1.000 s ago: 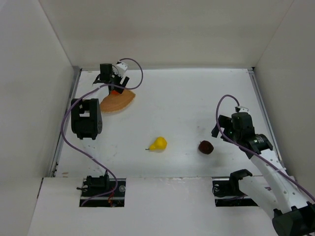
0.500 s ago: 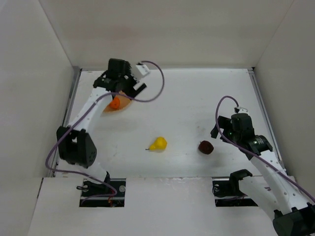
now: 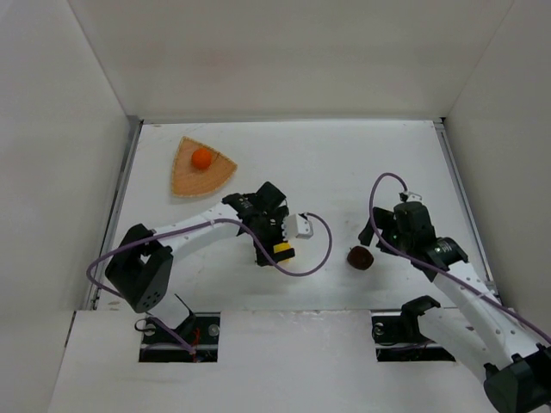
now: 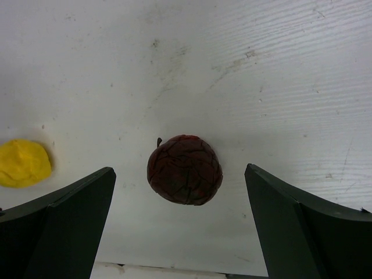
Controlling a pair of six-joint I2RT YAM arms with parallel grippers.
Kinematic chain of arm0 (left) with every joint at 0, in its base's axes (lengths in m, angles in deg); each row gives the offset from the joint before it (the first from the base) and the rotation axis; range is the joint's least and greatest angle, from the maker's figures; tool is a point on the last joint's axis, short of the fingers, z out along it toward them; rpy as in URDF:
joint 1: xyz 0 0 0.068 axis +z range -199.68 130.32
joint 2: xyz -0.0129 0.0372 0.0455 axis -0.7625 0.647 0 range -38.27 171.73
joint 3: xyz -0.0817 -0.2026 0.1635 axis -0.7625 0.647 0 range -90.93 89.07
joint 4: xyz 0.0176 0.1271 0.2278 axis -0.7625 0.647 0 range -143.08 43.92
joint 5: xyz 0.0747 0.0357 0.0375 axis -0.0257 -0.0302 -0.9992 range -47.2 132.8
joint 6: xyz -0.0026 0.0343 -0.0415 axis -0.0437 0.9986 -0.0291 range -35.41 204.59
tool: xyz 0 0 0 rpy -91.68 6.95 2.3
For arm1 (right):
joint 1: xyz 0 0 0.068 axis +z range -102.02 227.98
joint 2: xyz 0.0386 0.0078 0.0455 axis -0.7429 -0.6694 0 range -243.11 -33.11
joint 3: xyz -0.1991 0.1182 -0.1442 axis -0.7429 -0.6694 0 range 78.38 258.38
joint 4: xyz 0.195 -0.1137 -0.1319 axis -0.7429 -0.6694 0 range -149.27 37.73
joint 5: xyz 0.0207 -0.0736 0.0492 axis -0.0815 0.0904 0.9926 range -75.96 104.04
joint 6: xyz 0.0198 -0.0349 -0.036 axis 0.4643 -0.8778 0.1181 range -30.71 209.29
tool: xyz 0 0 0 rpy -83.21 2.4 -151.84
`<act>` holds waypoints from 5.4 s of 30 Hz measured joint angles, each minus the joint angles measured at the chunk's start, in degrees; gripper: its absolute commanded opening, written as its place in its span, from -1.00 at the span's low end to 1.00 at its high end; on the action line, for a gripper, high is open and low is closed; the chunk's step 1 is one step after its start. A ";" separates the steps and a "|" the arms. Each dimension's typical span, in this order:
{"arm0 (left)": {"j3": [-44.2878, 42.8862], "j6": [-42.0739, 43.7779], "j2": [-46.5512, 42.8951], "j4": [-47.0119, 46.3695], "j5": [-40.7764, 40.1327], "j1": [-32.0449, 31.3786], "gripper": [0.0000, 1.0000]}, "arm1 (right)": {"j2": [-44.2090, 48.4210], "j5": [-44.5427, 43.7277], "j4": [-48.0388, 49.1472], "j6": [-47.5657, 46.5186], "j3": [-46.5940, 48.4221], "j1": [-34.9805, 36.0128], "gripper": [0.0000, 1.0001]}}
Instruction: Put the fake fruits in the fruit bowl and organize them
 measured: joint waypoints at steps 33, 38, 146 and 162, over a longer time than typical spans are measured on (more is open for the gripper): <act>-12.55 -11.43 0.04 -21.27 -9.38 35.28 -0.46 | -10.64 -5.81 5.20 13.55 -6.14 10.38 1.00; -17.35 -12.46 8.81 -30.23 -14.47 40.44 -0.43 | -14.53 -7.15 5.18 13.97 -4.98 10.86 1.00; -5.97 -37.38 -14.64 -16.06 -12.33 69.55 1.00 | 13.03 9.62 14.38 -0.07 -5.49 -31.43 1.00; -5.18 -37.35 -18.56 -15.74 -12.59 69.11 1.00 | 12.79 10.80 13.57 -0.48 -5.51 -29.24 1.00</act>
